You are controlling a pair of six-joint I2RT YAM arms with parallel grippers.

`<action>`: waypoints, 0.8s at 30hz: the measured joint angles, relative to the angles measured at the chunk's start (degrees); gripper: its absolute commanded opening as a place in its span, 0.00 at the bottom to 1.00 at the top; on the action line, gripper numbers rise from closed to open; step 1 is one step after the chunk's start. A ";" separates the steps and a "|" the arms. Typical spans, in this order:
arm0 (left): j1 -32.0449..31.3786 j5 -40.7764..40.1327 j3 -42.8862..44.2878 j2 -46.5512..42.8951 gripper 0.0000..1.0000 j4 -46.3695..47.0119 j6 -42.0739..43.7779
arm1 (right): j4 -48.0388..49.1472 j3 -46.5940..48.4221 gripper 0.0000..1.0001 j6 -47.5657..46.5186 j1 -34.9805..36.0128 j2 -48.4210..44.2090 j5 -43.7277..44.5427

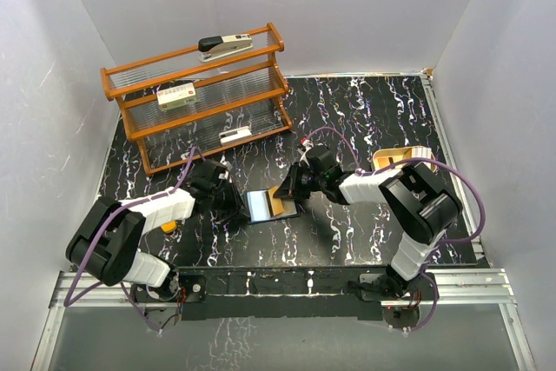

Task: Put the credit cards into the card holder
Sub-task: Insert the credit card into the card holder.

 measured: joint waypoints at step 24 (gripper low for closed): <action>-1.25 0.70 -0.09 0.94 0.00 1.81 -1.66 | -10.36 1.92 0.50 -4.94 0.11 -4.66 6.80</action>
